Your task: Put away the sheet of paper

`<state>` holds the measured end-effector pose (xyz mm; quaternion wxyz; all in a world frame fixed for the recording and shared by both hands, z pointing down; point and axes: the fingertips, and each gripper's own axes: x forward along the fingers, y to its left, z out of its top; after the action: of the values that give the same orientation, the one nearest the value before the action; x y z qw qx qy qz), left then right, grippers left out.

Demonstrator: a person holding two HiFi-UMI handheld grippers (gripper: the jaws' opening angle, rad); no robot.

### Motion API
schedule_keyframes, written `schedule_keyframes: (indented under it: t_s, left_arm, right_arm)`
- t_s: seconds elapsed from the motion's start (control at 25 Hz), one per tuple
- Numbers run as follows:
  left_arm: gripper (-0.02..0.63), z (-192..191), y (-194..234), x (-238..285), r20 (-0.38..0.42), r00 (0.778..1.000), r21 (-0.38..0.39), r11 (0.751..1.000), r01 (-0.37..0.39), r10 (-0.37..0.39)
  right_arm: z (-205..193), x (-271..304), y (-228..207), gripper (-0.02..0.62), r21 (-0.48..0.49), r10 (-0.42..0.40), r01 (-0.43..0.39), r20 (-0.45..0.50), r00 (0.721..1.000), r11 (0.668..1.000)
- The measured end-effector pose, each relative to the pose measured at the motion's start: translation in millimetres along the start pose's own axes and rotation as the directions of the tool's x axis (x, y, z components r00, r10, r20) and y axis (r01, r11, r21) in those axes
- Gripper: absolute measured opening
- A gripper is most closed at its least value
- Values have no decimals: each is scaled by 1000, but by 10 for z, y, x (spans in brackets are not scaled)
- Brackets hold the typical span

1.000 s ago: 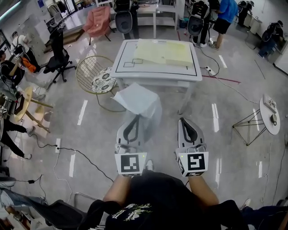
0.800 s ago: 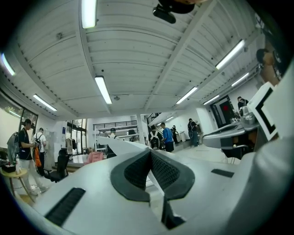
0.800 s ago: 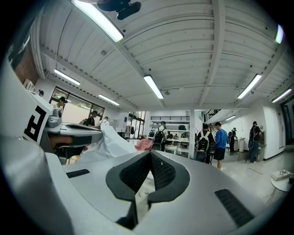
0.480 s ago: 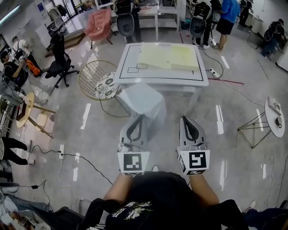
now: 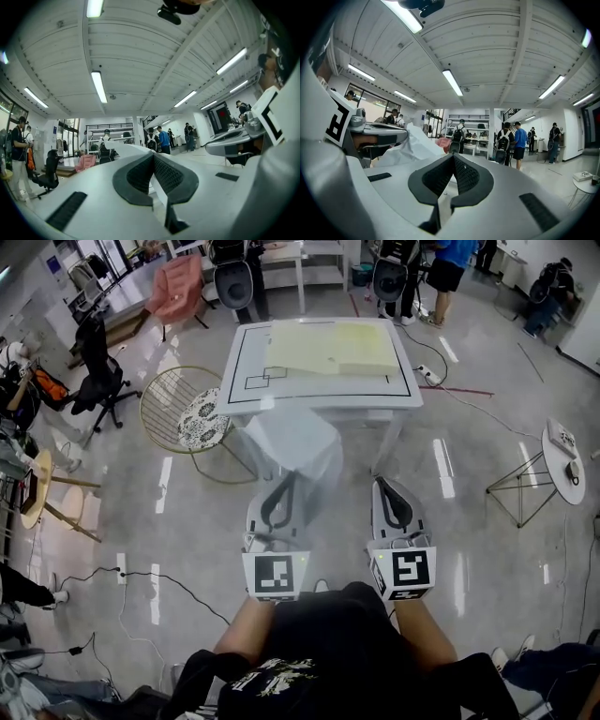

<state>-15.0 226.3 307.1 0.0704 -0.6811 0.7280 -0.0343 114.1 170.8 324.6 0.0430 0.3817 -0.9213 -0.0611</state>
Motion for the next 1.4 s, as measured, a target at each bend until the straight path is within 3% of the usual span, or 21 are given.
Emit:
schedule_keyframes:
  t_s: [0.52, 1.4]
  left_arm:
    - [0, -145, 142, 60, -31, 1000, -18, 1000, 0, 0]
    - [0, -243, 521, 798, -38, 999, -9, 999, -34, 34]
  right_arm:
    - [-57, 193, 73, -3, -14, 9, -10, -29, 1000, 1000]
    - [-94, 1080, -128, -3, -10, 51, -52, -34, 998, 999]
